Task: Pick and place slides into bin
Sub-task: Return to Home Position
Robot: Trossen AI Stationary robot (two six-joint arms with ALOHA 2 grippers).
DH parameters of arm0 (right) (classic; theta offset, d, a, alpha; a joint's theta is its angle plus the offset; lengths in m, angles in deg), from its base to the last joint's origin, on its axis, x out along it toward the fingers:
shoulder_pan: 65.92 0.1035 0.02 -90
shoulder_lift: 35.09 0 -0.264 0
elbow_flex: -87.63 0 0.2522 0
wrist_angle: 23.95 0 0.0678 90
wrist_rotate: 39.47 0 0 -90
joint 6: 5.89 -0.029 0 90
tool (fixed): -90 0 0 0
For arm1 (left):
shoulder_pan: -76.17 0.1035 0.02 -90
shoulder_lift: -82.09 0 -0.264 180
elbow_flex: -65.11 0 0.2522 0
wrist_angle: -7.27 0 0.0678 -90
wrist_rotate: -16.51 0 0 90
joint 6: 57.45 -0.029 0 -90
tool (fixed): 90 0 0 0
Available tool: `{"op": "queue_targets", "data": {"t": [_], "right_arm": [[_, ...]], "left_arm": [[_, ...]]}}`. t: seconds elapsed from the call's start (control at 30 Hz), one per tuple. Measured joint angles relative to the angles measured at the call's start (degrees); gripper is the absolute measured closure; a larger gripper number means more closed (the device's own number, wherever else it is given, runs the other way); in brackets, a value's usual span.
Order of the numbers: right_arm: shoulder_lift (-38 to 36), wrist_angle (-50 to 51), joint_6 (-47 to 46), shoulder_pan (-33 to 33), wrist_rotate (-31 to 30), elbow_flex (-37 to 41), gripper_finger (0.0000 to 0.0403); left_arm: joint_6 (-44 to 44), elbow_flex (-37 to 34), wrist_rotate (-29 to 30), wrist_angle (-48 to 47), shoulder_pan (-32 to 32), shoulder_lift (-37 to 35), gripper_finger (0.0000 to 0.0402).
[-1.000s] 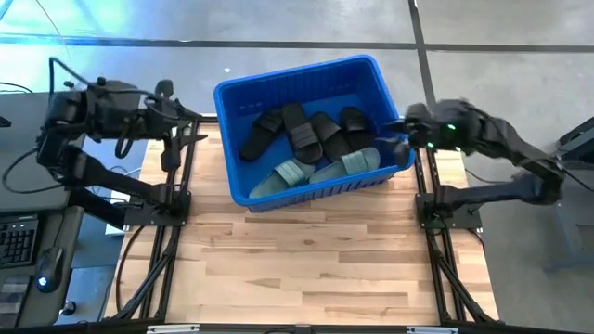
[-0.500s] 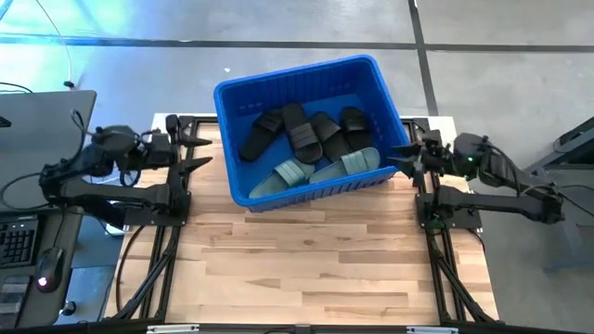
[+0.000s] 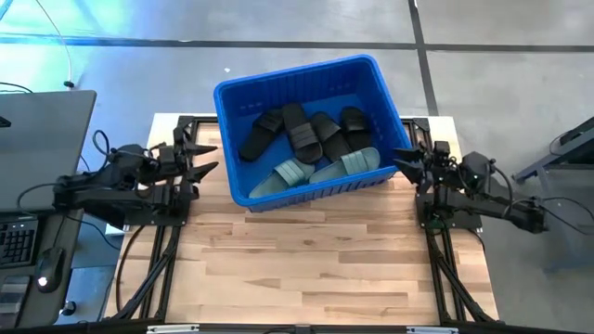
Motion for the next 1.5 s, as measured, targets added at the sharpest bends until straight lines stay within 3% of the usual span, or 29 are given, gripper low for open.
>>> {"op": "queue_targets", "data": {"t": [0.17,0.27,0.37,0.7,1.0,1.3,1.5], "right_arm": [[-3.83,0.97,0.02,0.00,-0.33,1.48,0.0158],[-6.18,0.98,-0.50,0.00,-5.24,3.54,0.0158],[-6.00,-0.22,-2.00,0.00,-6.51,5.27,0.0158],[-6.13,-4.22,-2.04,0.02,-1.72,6.73,0.0158],[-6.09,-17.45,2.14,0.02,14.71,6.76,0.0158],[-6.09,-22.31,1.49,0.02,15.03,8.28,0.0158],[-6.09,-32.68,-1.91,0.02,15.05,15.19,0.0158]], "left_arm": [[0.02,-3.29,1.18,1.07,0.00,-2.57,0.0218],[0.04,-4.69,1.22,1.15,0.00,-4.53,0.0218],[0.04,-5.66,1.72,1.18,0.00,-7.35,0.0218],[0.76,-11.09,2.65,2.05,-0.02,-16.25,0.0218],[3.71,-16.48,2.68,5.07,-0.02,-16.11,0.0218],[3.68,-29.07,2.71,24.54,0.00,-16.11,0.0218],[3.17,-29.48,2.73,24.64,0.00,-16.11,0.0218]]}}
